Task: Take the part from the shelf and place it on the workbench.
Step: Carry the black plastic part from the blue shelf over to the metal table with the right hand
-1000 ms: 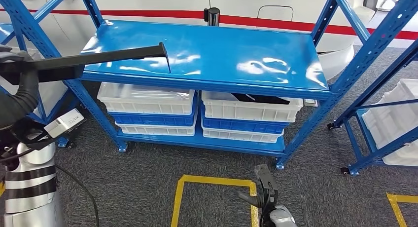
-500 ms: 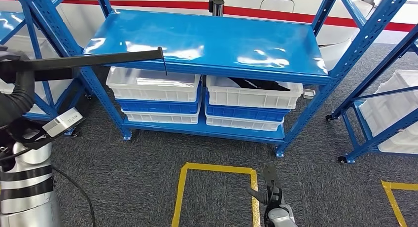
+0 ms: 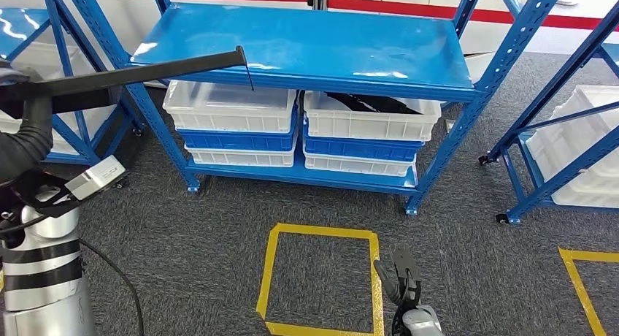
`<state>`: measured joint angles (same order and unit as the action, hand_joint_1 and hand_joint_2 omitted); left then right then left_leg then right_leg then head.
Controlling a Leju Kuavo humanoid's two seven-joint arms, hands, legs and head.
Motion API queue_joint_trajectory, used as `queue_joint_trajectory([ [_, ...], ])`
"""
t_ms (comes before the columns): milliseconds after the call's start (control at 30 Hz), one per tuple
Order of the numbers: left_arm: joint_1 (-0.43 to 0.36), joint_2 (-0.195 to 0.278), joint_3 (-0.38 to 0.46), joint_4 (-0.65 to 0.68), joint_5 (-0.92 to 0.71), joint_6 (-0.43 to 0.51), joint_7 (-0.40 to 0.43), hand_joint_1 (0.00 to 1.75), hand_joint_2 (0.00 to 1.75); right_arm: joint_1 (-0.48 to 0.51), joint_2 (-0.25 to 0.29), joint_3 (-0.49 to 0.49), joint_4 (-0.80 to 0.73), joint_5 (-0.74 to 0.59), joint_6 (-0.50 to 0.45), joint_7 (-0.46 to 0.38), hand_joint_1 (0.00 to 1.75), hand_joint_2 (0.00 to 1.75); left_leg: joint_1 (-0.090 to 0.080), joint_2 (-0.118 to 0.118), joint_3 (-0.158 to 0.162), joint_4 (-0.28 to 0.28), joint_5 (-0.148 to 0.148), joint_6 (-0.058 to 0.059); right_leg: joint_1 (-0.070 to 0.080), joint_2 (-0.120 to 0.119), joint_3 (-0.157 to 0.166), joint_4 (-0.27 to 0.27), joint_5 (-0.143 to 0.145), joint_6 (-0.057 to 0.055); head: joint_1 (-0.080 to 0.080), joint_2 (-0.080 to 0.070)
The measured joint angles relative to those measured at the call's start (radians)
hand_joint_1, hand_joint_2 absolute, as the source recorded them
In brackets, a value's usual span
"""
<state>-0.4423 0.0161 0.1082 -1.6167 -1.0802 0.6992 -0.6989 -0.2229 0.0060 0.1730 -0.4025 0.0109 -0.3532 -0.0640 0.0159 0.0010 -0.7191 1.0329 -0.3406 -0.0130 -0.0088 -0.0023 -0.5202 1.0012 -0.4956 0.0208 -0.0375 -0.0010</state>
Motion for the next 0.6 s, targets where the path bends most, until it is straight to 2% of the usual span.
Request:
queue_joint_trajectory([
  [33,-0.001,0.002,-0.001,0.0,0.0,0.0,0.0,1.75,1.75,0.0,0.001,-0.002,0.0,-0.001,0.001,-0.001,0.0,0.0,0.001,-0.001,-0.009,0.023,-0.033,-0.004,-0.005,-0.001,-0.007,-0.003,0.013,-0.009,-0.002,0.0],
  [100,-0.002,0.006,-0.002,0.0,0.0,0.0,0.0,1.75,1.75,0.0,0.002,-0.006,0.001,-0.002,0.002,-0.002,0.0,0.0,0.003,-0.002,-0.035,0.129,-0.134,-0.011,-0.006,-0.003,-0.027,-0.004,0.036,-0.021,-0.007,0.0],
  [133,-0.001,0.007,-0.002,0.0,0.0,0.0,0.0,1.75,1.75,0.0,0.002,-0.007,0.001,-0.002,0.004,-0.002,0.0,0.0,0.005,-0.002,-0.046,0.195,-0.171,-0.015,-0.004,-0.004,-0.04,-0.003,0.047,-0.023,-0.008,0.0],
  [167,-0.001,0.008,-0.003,0.0,0.0,0.0,0.0,1.75,1.75,0.001,0.003,-0.008,0.002,-0.002,0.006,-0.002,0.0,0.0,0.006,-0.002,-0.05,0.247,-0.186,-0.019,-0.003,-0.004,-0.053,-0.001,0.056,-0.022,-0.008,0.0],
  [200,-0.001,0.009,-0.003,0.0,0.001,0.0,0.0,1.75,1.75,0.001,0.003,-0.008,0.002,-0.002,0.009,-0.002,0.0,0.0,0.008,-0.002,-0.04,0.271,-0.179,-0.022,-0.003,-0.004,-0.066,0.002,0.065,-0.021,-0.009,0.0],
  [233,-0.001,0.01,-0.003,0.0,0.002,0.0,0.0,1.75,1.75,0.001,0.003,-0.009,0.002,-0.004,0.013,-0.002,0.0,0.0,0.01,-0.002,-0.013,0.259,-0.158,-0.025,-0.003,-0.004,-0.079,0.006,0.072,-0.018,-0.008,0.0],
  [267,-0.003,0.011,-0.004,0.0,0.002,0.0,0.0,1.75,1.75,0.0,0.004,-0.009,0.002,-0.006,0.016,-0.002,0.0,0.0,0.014,-0.002,0.031,0.212,-0.137,-0.028,-0.004,-0.004,-0.092,0.013,0.078,-0.014,-0.009,0.0],
  [300,-0.005,0.011,-0.005,0.0,0.003,0.0,0.0,1.75,1.75,0.0,0.004,-0.01,0.002,-0.007,0.02,-0.003,0.0,0.0,0.016,-0.003,0.079,0.152,-0.134,-0.031,-0.004,-0.004,-0.103,0.019,0.082,-0.009,-0.009,0.0],
  [333,-0.008,0.011,-0.007,0.0,0.004,0.0,0.0,1.75,1.75,-0.001,0.004,-0.011,0.002,-0.009,0.023,-0.004,0.0,0.0,0.016,-0.005,0.119,0.094,-0.138,-0.03,-0.003,-0.004,-0.113,0.026,0.086,-0.003,-0.008,0.0],
  [367,-0.01,0.011,-0.008,0.0,0.005,0.0,0.0,1.75,1.75,-0.002,0.005,-0.012,0.002,-0.01,0.025,-0.004,0.0,0.0,0.014,-0.007,0.142,0.054,-0.148,-0.028,-0.001,-0.003,-0.121,0.031,0.092,0.004,-0.007,0.0],
  [400,-0.013,0.011,-0.008,0.0,0.005,0.0,0.0,1.75,1.75,-0.004,0.006,-0.013,0.003,-0.011,0.027,-0.004,0.0,0.0,0.009,-0.009,0.148,0.037,-0.157,-0.023,0.0,-0.003,-0.127,0.032,0.098,0.011,-0.006,0.0],
  [467,-0.017,0.012,-0.01,0.001,0.006,0.0,0.0,1.75,1.75,-0.004,0.009,-0.016,0.004,-0.012,0.033,-0.004,0.0,0.0,0.005,-0.008,0.138,0.027,-0.144,-0.001,-0.001,-0.002,-0.138,0.032,0.111,0.026,-0.004,0.0],
  [500,-0.019,0.012,-0.012,0.001,0.006,0.0,0.0,1.75,1.75,-0.004,0.01,-0.017,0.005,-0.013,0.036,-0.004,0.0,0.0,0.004,-0.006,0.13,0.024,-0.133,0.012,-0.002,-0.001,-0.148,0.038,0.105,0.029,-0.004,0.0],
  [533,-0.022,0.012,-0.015,0.002,0.006,0.0,0.0,1.75,1.75,-0.004,0.011,-0.017,0.007,-0.014,0.041,-0.004,0.0,0.0,0.004,-0.005,0.12,0.021,-0.122,0.024,-0.003,0.0,-0.162,0.06,0.084,0.028,-0.002,0.0],
  [567,-0.025,0.012,-0.017,0.002,0.006,0.0,0.0,1.75,1.75,-0.004,0.012,-0.018,0.008,-0.016,0.047,-0.003,0.0,0.0,0.005,-0.003,0.108,0.018,-0.11,0.034,-0.003,0.001,-0.18,0.1,0.049,0.024,0.0,0.0],
  [600,-0.028,0.012,-0.019,0.002,0.006,0.0,0.0,1.75,1.75,-0.004,0.014,-0.018,0.01,-0.018,0.053,-0.003,0.0,0.0,0.004,-0.003,0.093,0.018,-0.099,0.039,-0.004,0.001,-0.201,0.159,0.006,0.017,0.002,0.0],
])
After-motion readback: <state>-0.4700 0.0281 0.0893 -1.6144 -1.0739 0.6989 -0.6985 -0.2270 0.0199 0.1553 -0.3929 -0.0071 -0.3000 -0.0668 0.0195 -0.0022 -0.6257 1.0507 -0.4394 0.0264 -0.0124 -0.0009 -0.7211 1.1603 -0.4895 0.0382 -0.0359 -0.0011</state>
